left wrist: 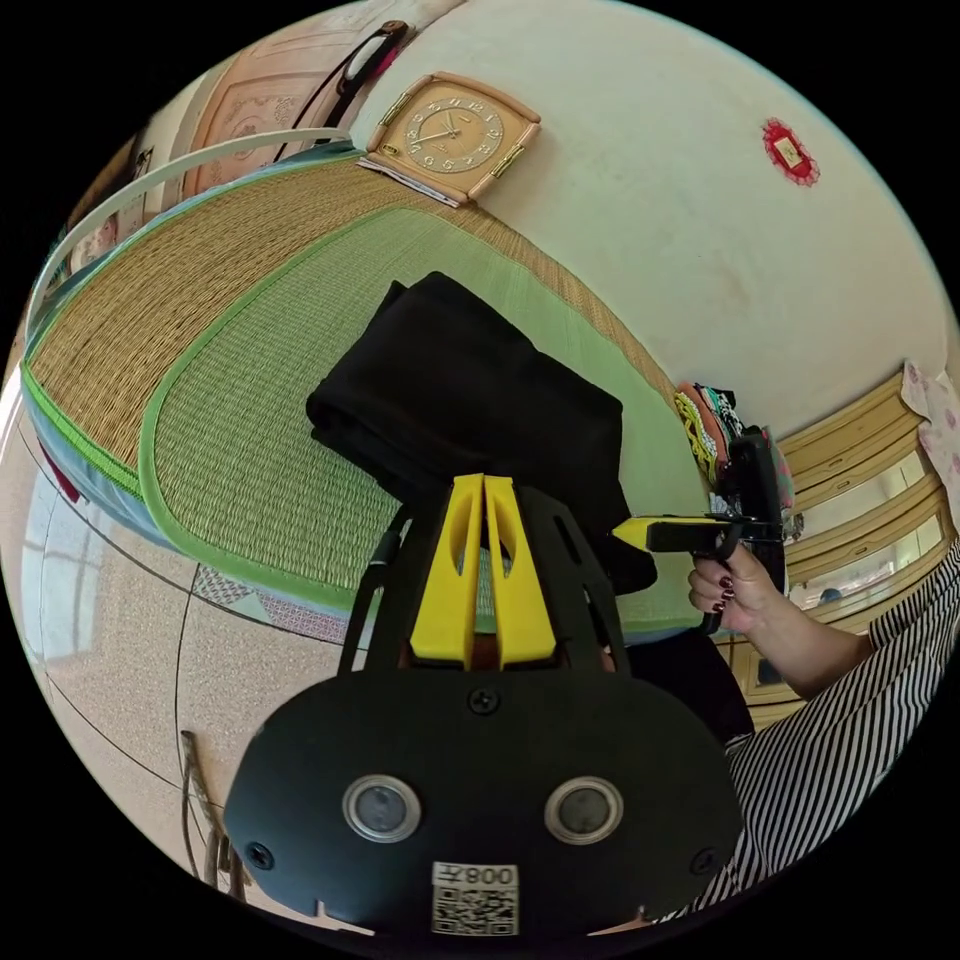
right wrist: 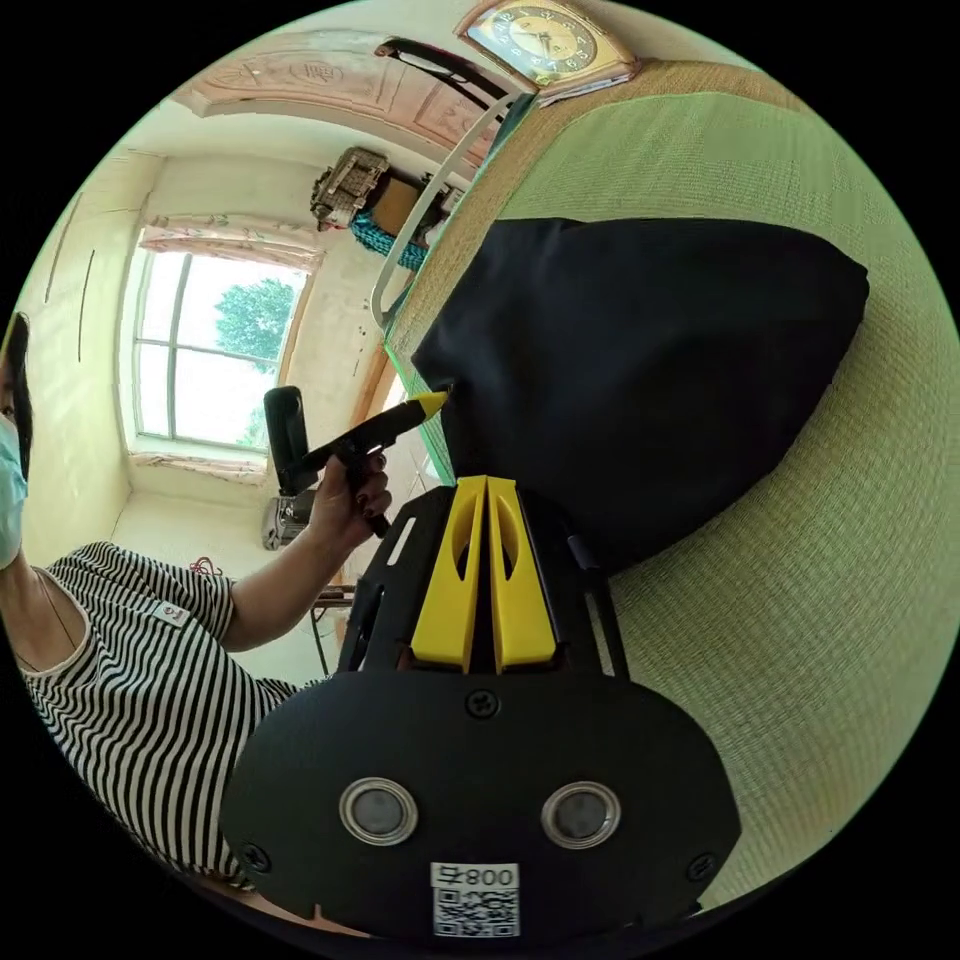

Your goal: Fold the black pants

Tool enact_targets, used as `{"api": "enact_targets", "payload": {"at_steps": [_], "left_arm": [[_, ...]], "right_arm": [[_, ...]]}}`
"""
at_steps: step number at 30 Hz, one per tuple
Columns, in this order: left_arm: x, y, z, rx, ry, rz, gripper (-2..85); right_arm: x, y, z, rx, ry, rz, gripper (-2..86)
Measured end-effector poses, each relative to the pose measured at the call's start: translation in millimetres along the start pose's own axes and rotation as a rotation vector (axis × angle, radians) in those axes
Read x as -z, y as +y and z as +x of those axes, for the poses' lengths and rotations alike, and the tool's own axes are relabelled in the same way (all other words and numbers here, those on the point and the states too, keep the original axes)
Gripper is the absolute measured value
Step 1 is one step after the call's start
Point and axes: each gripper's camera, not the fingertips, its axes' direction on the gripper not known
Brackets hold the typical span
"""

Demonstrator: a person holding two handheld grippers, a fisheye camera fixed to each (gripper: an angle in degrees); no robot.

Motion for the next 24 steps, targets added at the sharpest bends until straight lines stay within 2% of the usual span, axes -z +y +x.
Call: {"api": "enact_targets", "payload": {"at_steps": [4,6,9,14,19,24], "left_arm": [[3,6,11,-0.008,-0.001,0.008,0.3],[2,10,17,-0.011,0.022,-0.002,0.5],[-3,19,27,-0.012,0.076,-0.034,1.2],[-38,26,35,0.021,0.306,-0.220,7.0],[-72,22,38,0.051,0.391,-0.334,9.7],[-91,14,29,0.087,0.388,-0.374,7.0]], "right_arm": [[3,24,24,-0.077,-0.034,0.003,0.1],[14,41,40,-0.142,-0.132,0.073,0.2],[26,60,50,-0.180,-0.155,0.131,0.3],[52,91,75,-0.245,-0.244,0.258,1.0],[68,126,103,-0.368,-0.251,0.278,5.8],[69,153,134,-0.482,-0.292,0.242,9.8]]}}
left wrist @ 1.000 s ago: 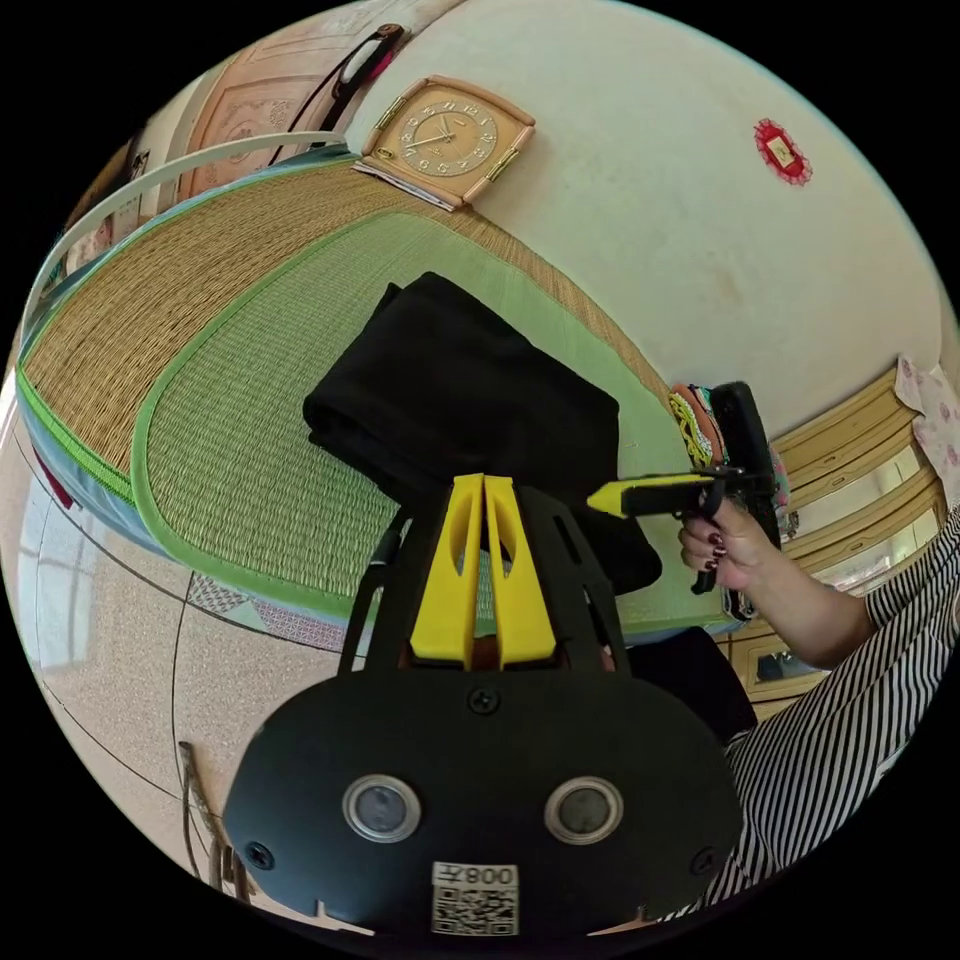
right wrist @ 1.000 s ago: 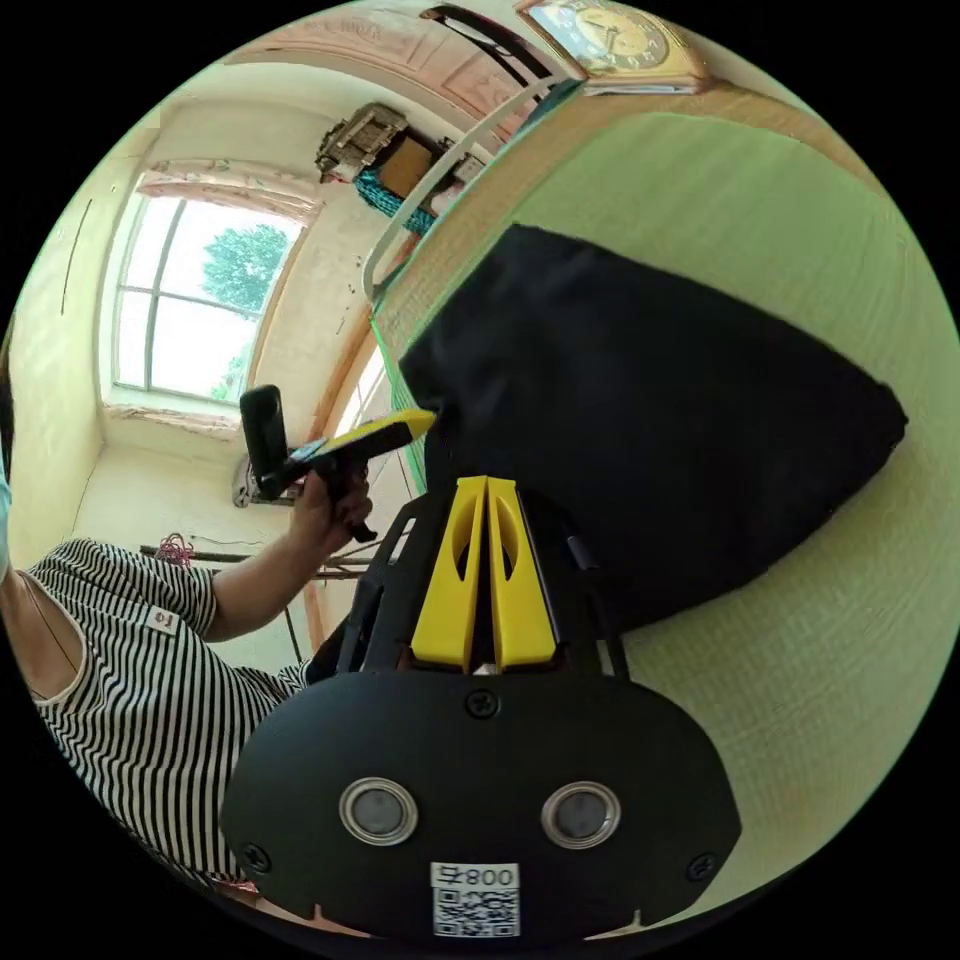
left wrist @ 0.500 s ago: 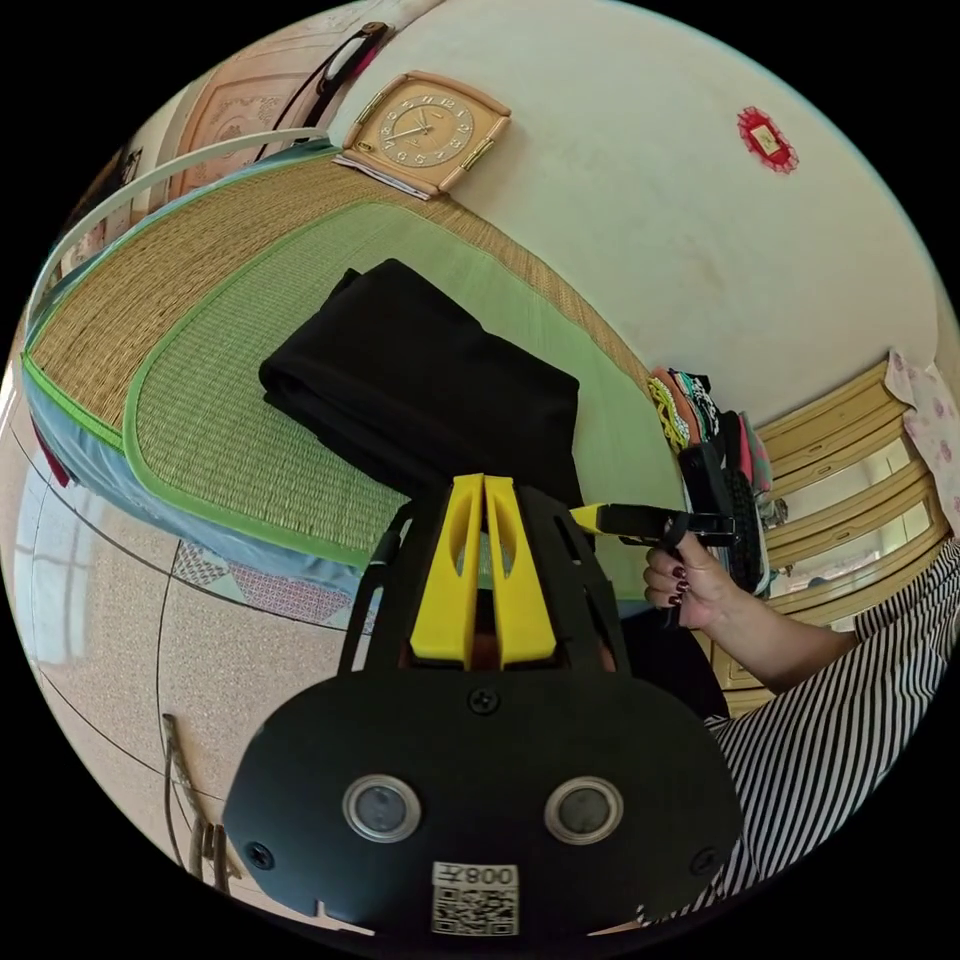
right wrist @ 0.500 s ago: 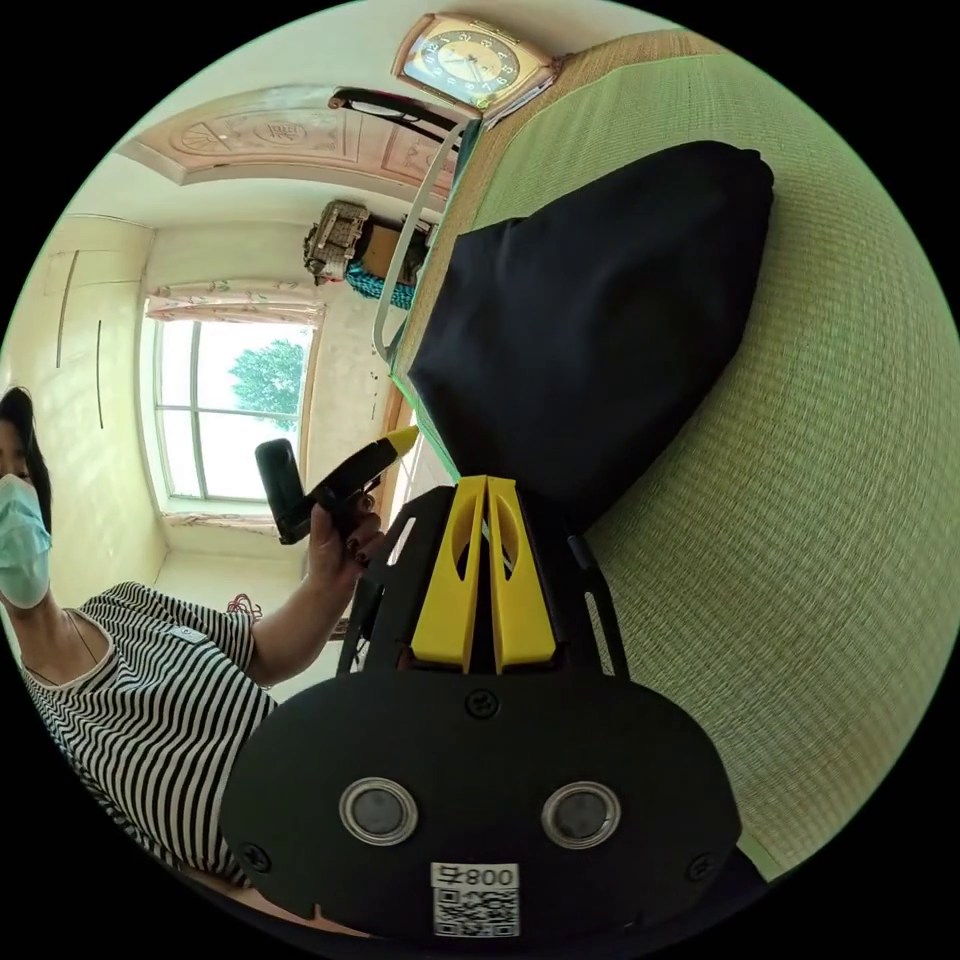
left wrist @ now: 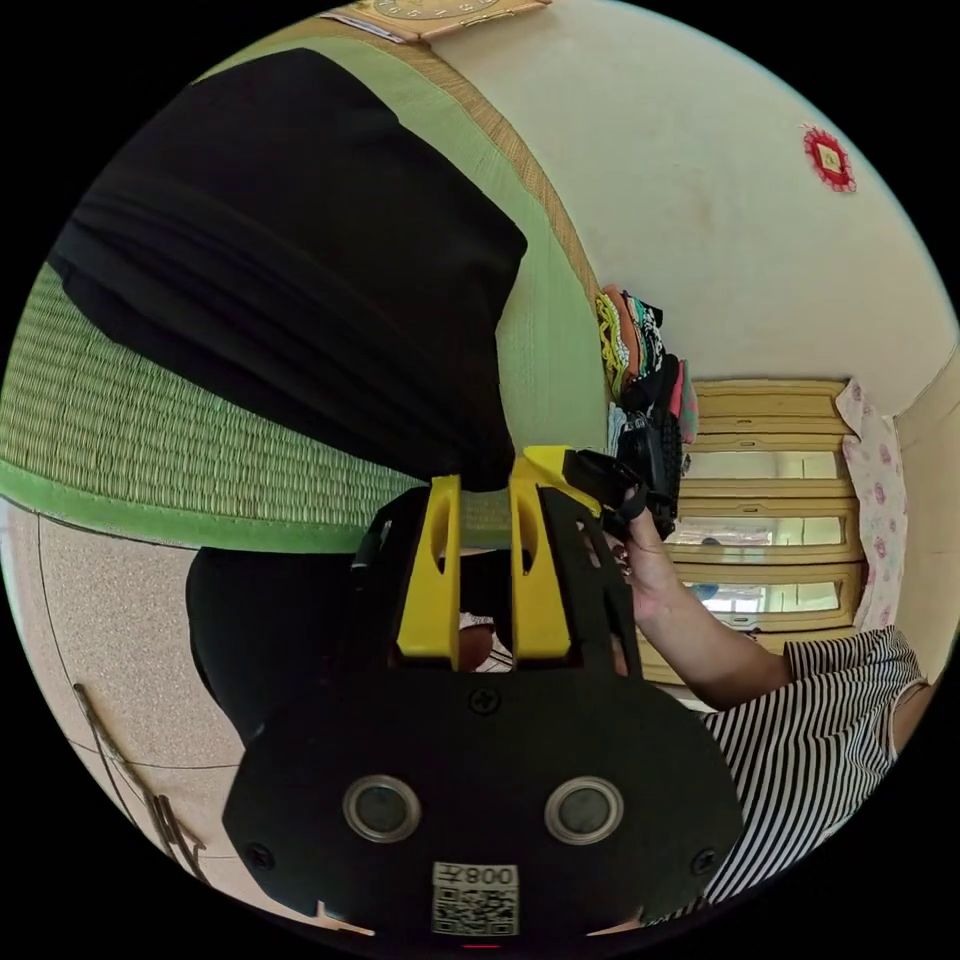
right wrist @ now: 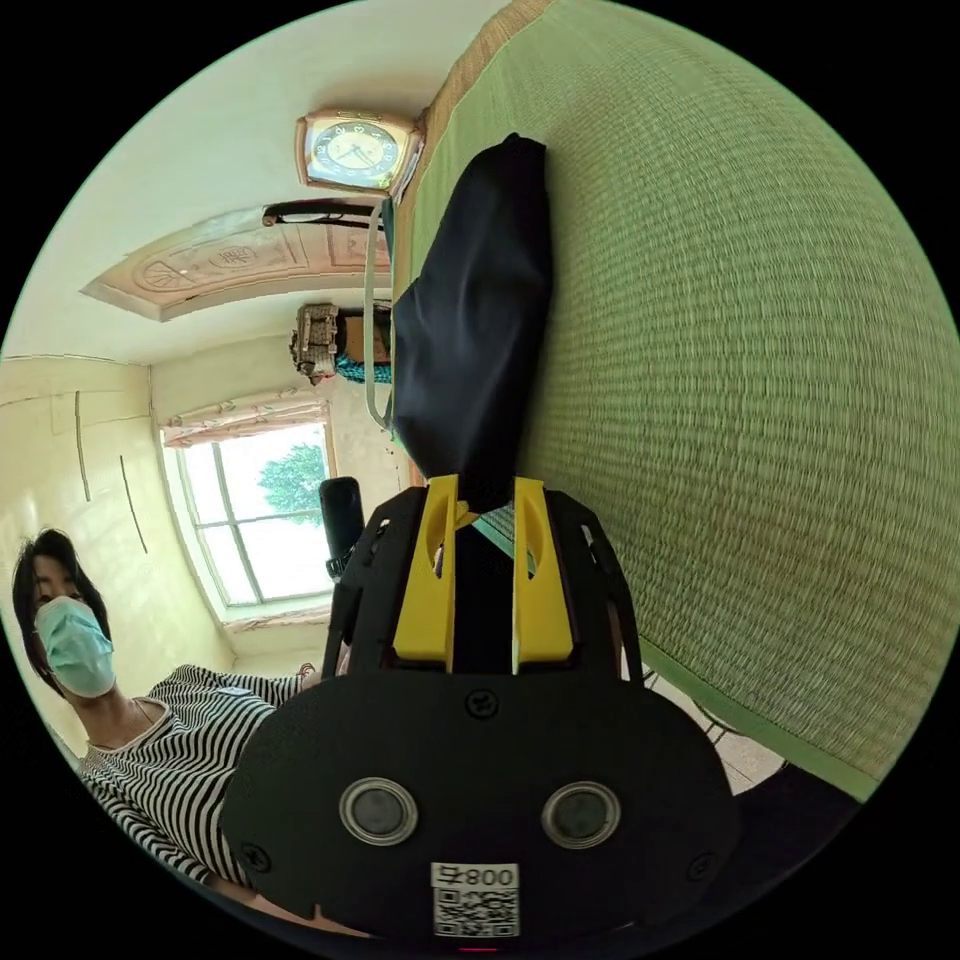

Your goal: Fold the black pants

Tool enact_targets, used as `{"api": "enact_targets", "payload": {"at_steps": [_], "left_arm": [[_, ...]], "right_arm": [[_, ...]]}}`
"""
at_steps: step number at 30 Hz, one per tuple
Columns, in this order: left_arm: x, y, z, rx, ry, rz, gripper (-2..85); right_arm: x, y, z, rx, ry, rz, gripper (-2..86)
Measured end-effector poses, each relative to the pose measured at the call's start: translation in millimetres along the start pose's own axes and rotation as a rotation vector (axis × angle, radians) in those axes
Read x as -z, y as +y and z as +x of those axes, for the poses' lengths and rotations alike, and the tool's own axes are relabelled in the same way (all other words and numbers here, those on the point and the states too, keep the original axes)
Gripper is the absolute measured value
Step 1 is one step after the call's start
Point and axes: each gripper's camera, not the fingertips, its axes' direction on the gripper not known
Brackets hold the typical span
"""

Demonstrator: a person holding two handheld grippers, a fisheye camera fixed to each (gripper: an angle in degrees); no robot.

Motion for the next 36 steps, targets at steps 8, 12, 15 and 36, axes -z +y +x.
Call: {"api": "enact_targets", "payload": {"at_steps": [8,12,15,36], "left_arm": [[15,-5,-12,-0.069,0.038,0.029,1.4],[21,-8,-19,-0.079,0.049,0.028,1.2],[28,-9,-27,-0.070,0.069,0.039,1.6],[135,6,-192,0.486,0.517,0.682,14.9]], "right_arm": [[8,1,26,-0.061,-0.151,-0.026,12.4],[6,1,33,-0.079,-0.217,-0.040,11.9],[7,2,37,-0.103,-0.225,-0.038,9.7],[63,16,-31,0.049,-0.297,-0.041,5.4]]}}
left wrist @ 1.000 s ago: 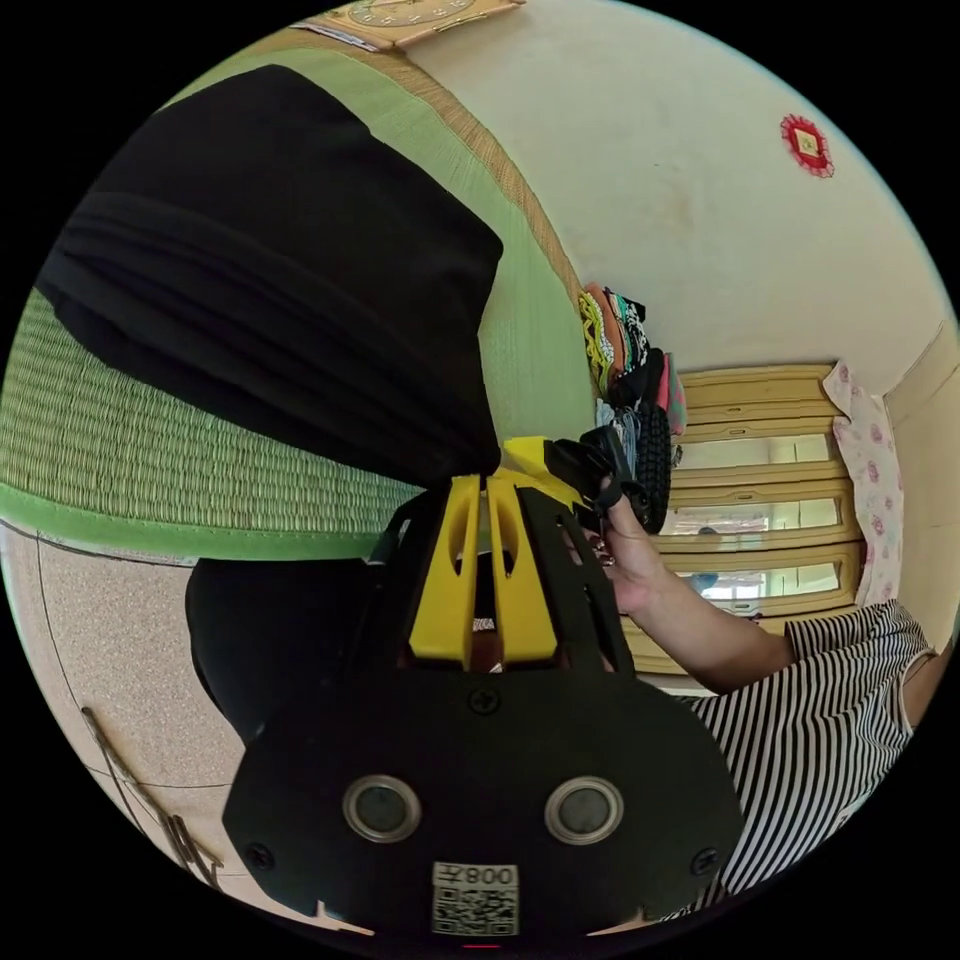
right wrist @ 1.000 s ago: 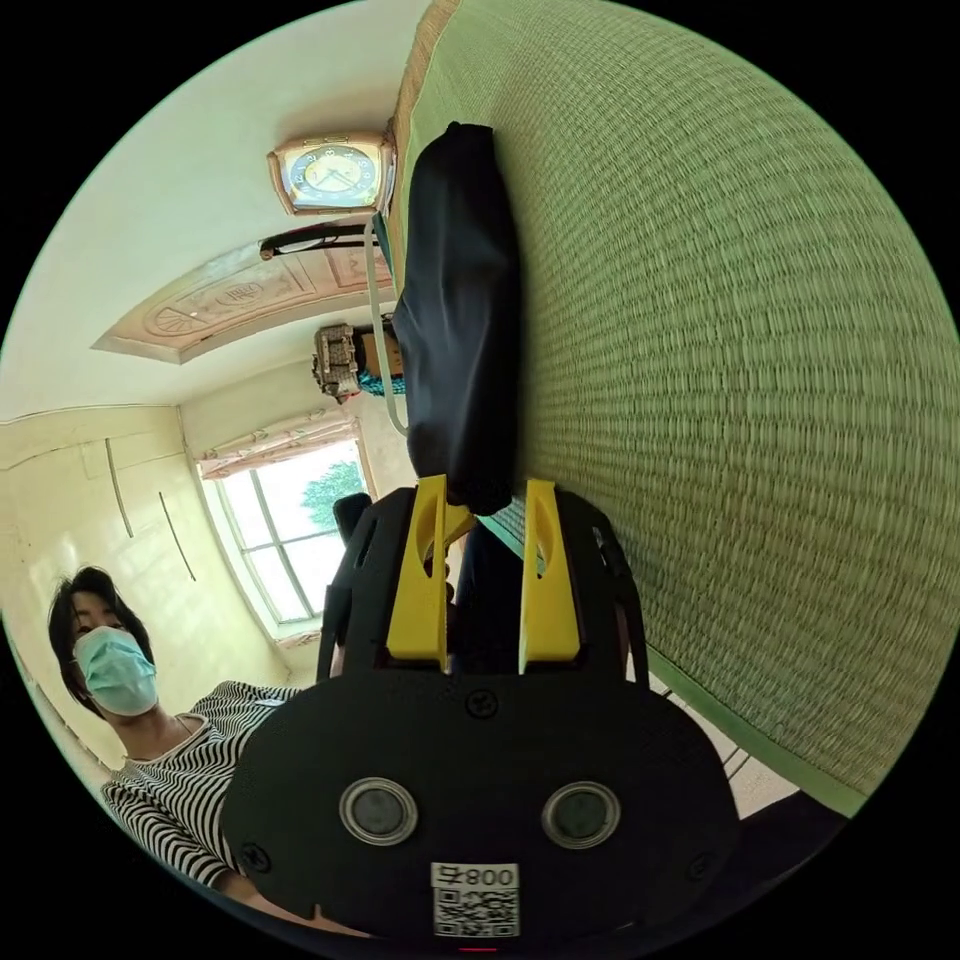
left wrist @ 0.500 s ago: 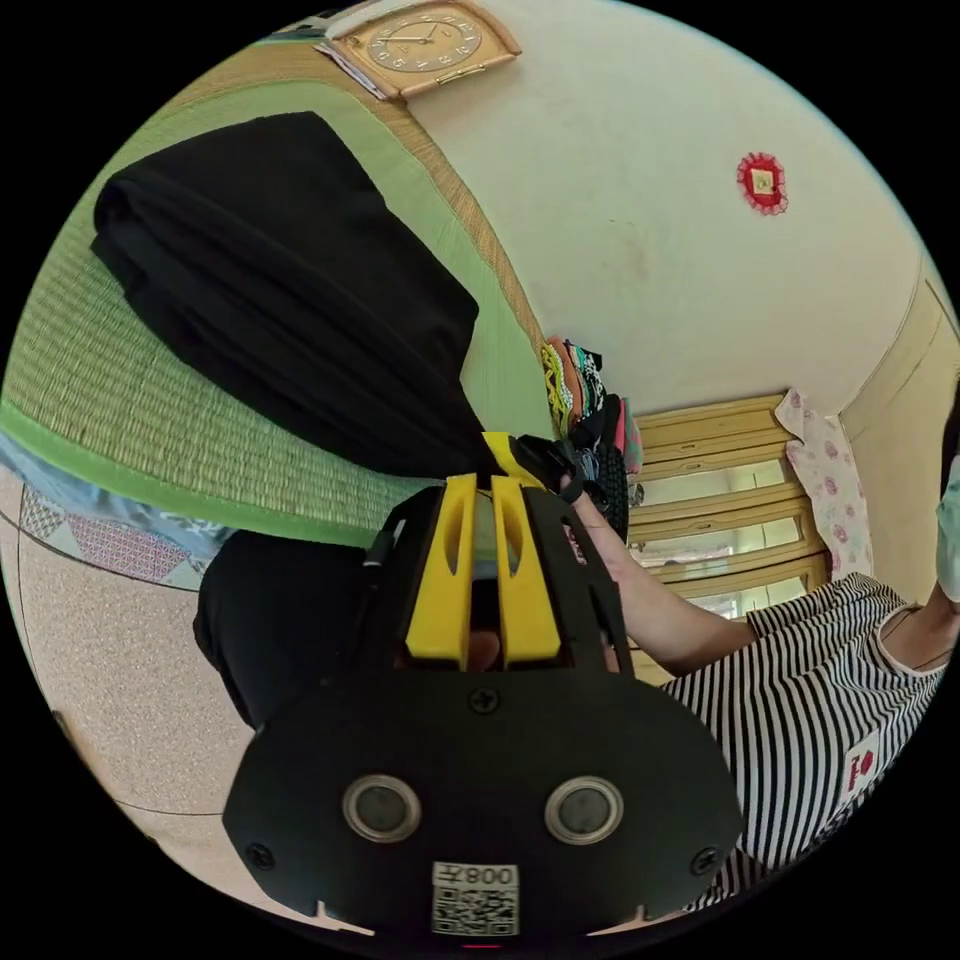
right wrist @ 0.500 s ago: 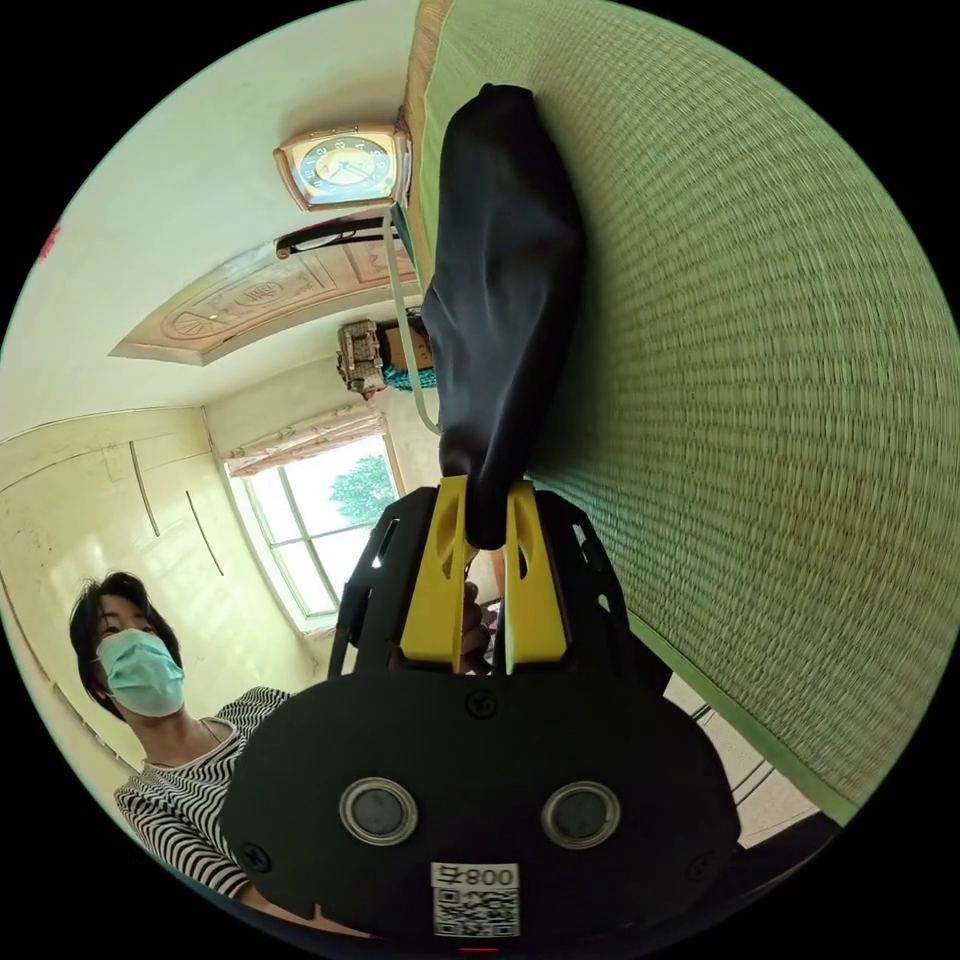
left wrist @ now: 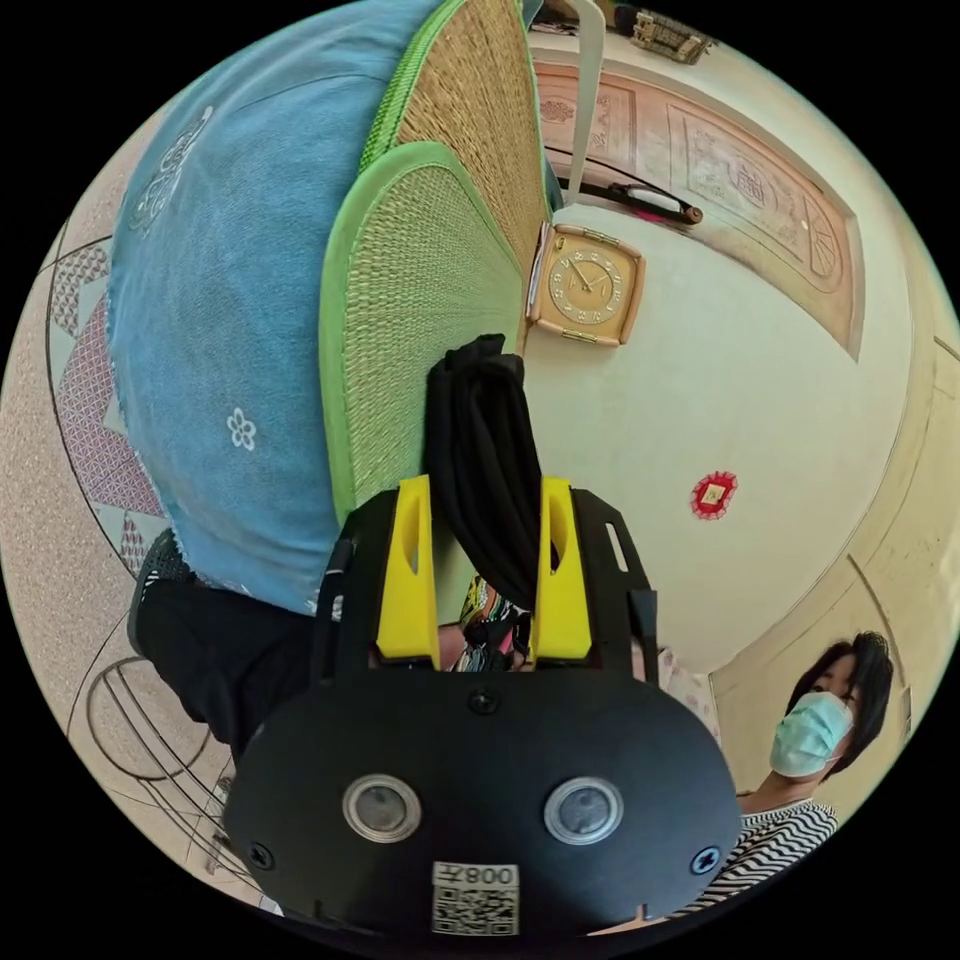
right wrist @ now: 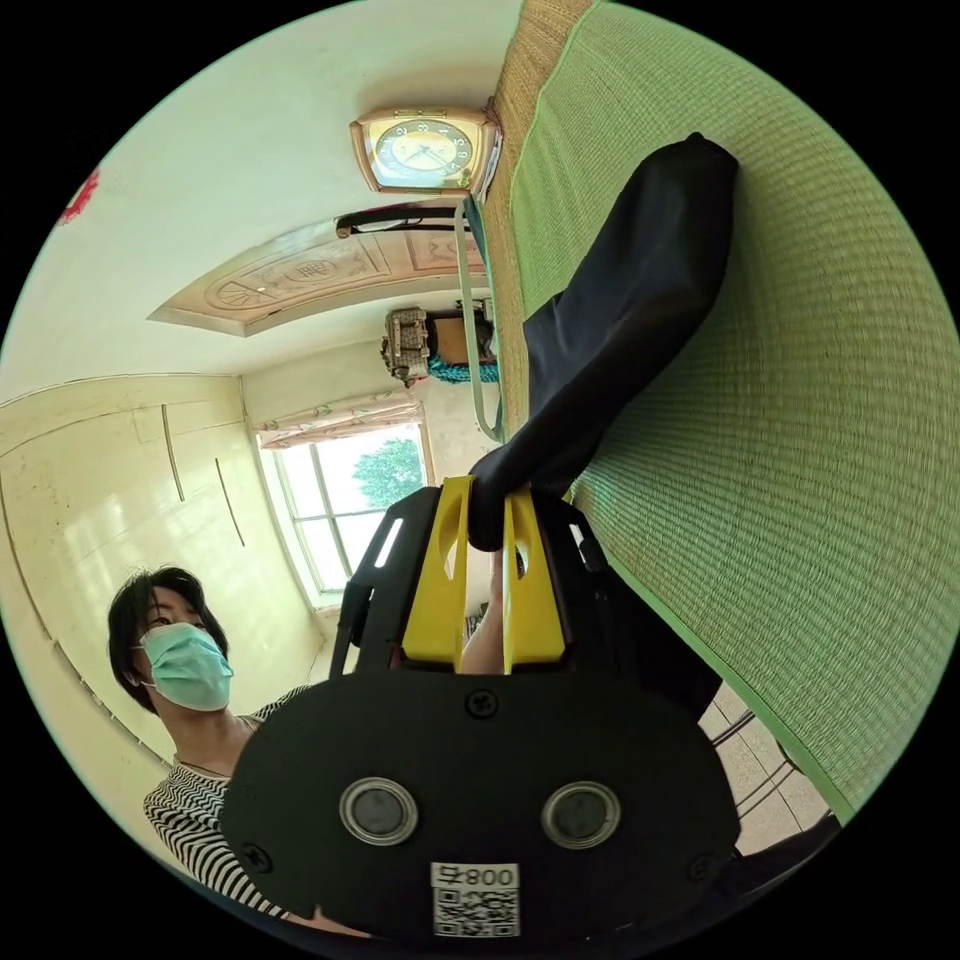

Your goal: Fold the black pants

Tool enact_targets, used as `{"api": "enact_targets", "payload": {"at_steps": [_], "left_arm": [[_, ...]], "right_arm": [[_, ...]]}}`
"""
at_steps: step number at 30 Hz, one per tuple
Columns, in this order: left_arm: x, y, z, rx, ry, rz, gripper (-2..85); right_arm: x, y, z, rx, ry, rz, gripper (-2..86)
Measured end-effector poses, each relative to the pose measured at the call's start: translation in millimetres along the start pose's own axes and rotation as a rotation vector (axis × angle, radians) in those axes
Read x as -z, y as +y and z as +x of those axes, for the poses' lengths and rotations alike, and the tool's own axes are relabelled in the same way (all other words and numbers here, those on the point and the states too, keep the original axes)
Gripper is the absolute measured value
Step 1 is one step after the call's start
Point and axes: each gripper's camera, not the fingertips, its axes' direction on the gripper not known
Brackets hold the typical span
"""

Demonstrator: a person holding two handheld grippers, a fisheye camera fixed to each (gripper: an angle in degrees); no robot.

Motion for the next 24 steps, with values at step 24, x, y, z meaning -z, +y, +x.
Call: {"api": "enact_targets", "payload": {"at_steps": [24], "left_arm": [[-108,5,8,0.005,-0.178,-0.082,8.8]], "right_arm": [[52,103,-14,-0.006,0.078,-0.030,5.1]]}}
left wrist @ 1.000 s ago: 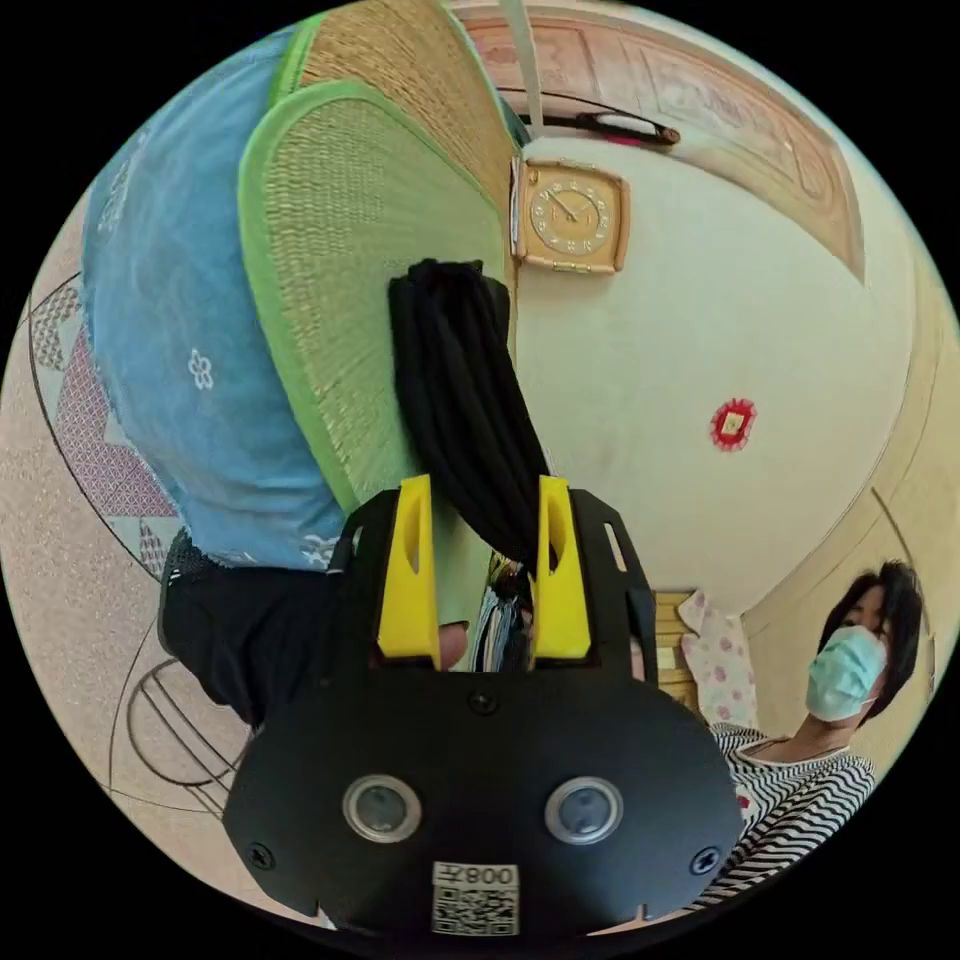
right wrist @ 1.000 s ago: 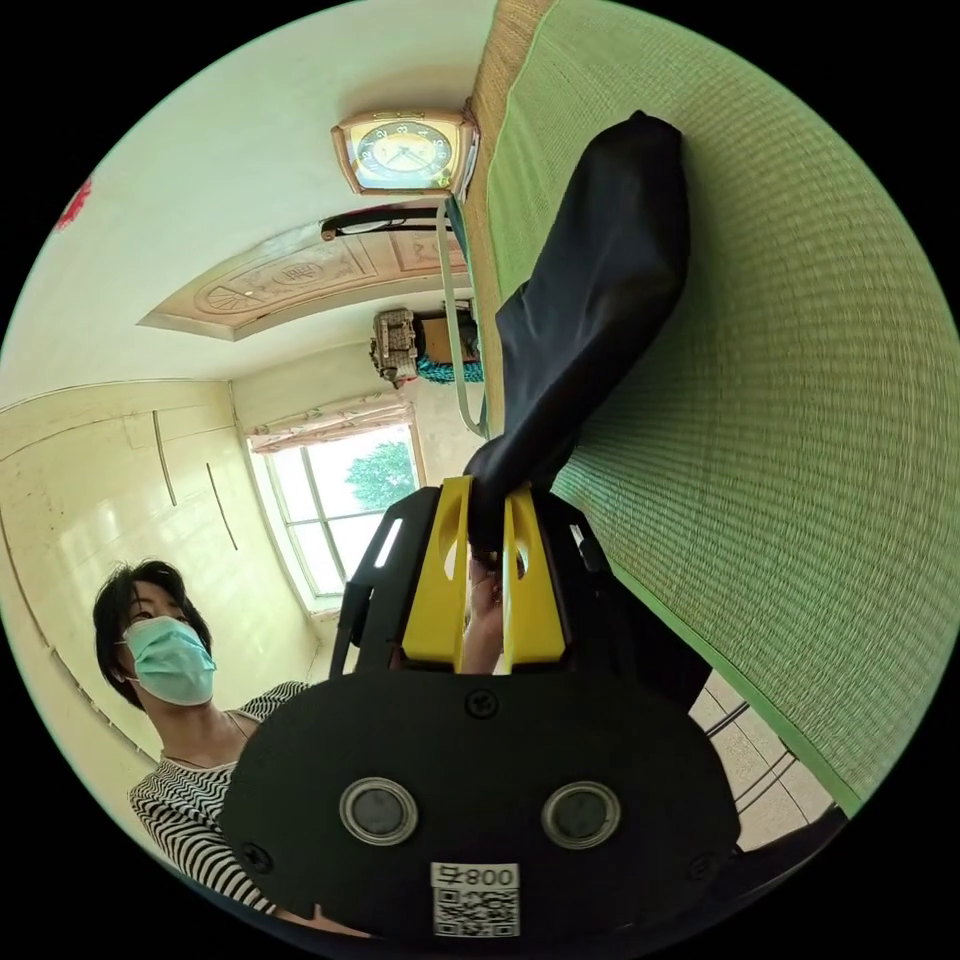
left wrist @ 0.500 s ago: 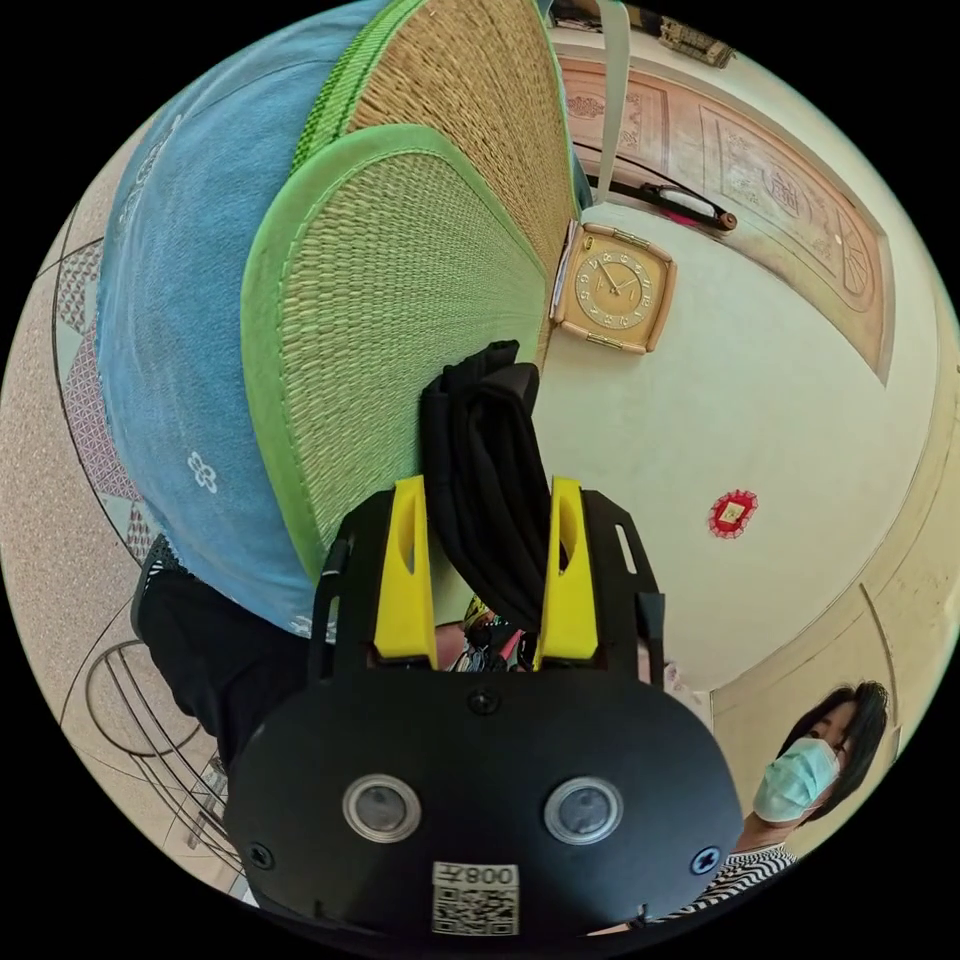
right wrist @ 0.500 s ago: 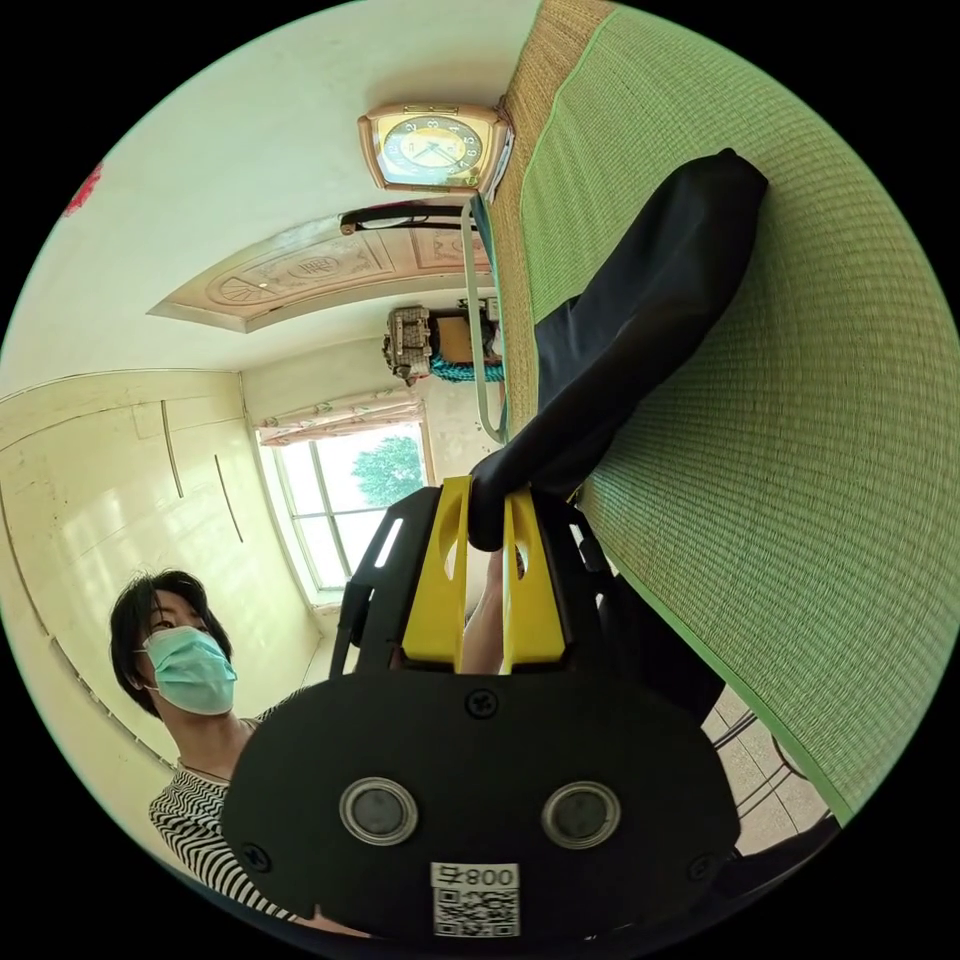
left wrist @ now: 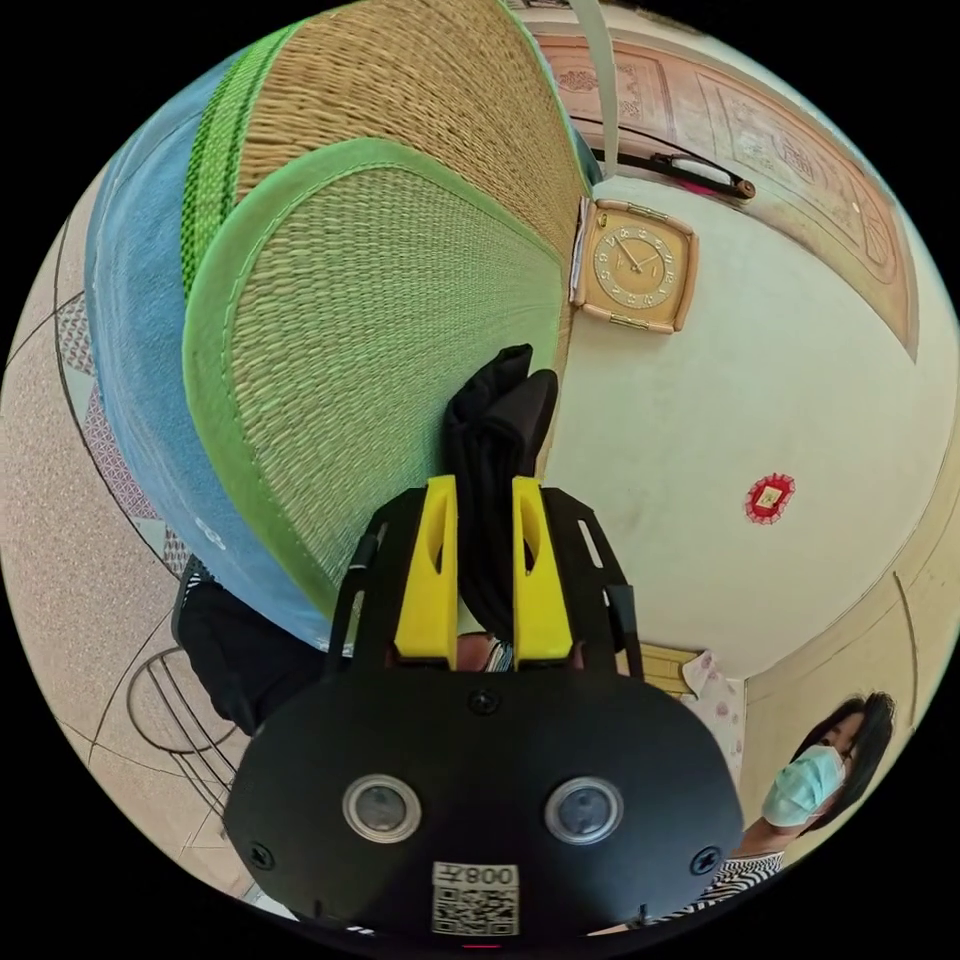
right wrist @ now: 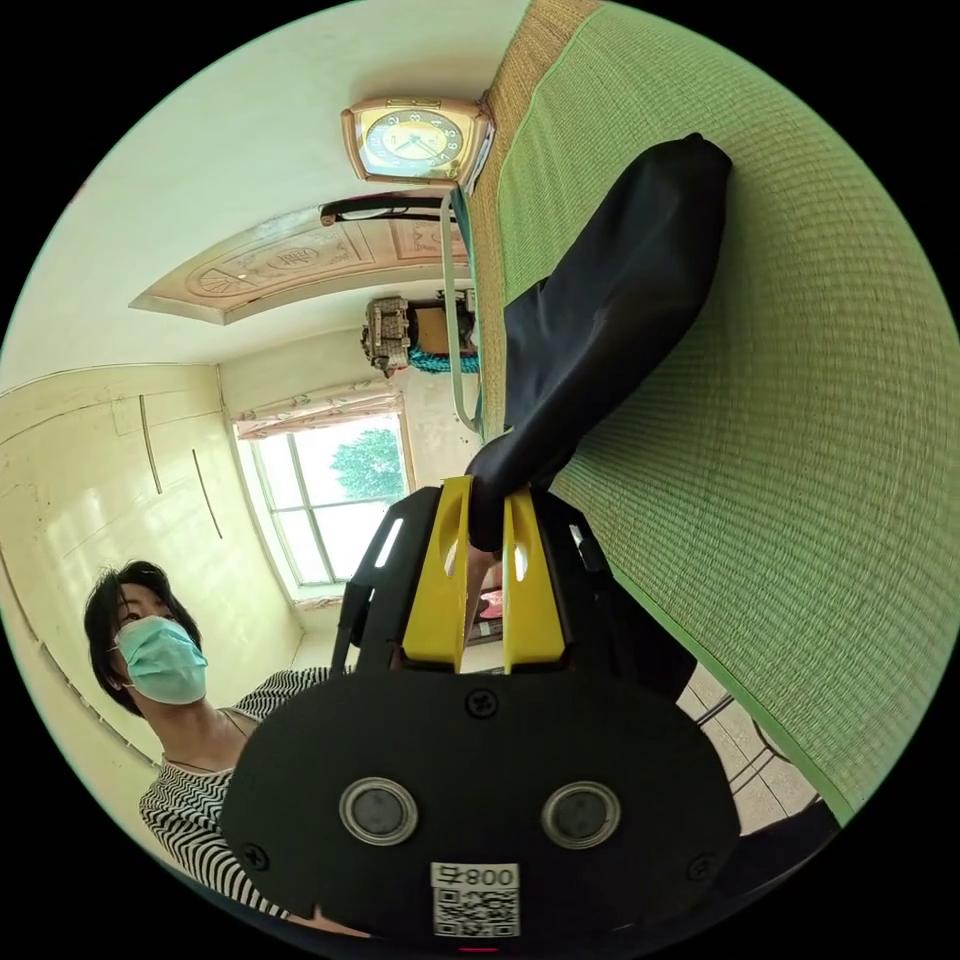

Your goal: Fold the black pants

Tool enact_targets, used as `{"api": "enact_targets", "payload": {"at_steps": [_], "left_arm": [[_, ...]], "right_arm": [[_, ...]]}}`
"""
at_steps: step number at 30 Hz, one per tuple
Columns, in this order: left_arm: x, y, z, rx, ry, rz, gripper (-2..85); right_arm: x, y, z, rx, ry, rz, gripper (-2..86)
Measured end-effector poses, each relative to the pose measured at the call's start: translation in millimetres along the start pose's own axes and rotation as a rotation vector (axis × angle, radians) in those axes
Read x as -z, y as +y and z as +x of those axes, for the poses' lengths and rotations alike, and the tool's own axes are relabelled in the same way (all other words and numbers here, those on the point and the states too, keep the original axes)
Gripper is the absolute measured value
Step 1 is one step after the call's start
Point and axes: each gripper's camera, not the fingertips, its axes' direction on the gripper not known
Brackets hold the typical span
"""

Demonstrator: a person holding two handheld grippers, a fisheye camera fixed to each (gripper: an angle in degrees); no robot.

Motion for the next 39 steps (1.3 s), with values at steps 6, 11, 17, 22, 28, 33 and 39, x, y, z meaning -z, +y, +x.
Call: {"api": "enact_targets", "payload": {"at_steps": [6,11,17,22,28,33,39], "left_arm": [[-38,42,14,-0.049,-0.028,0.018,7.3],[-75,90,32,-0.103,-0.021,0.016,7.1],[-128,145,59,-0.180,-0.055,-0.027,6.8],[-196,185,93,-0.261,-0.092,-0.095,6.5],[-334,245,158,-0.427,-0.077,-0.264,5.2],[-476,320,226,-0.602,0.034,-0.438,4.4],[-651,448,321,-0.794,0.299,-0.665,4.4]], "right_arm": [[30,47,2,-0.015,-0.015,0.010,4.5],[59,90,-13,0.035,-0.031,0.006,4.1],[102,161,-22,0.060,-0.097,0.050,3.3],[150,218,-32,0.096,-0.139,0.127,2.2],[259,294,-63,0.208,-0.160,0.330,1.3],[396,384,-119,0.372,-0.091,0.572,0.9],[536,515,-208,0.616,0.094,0.873,1.0]]}}
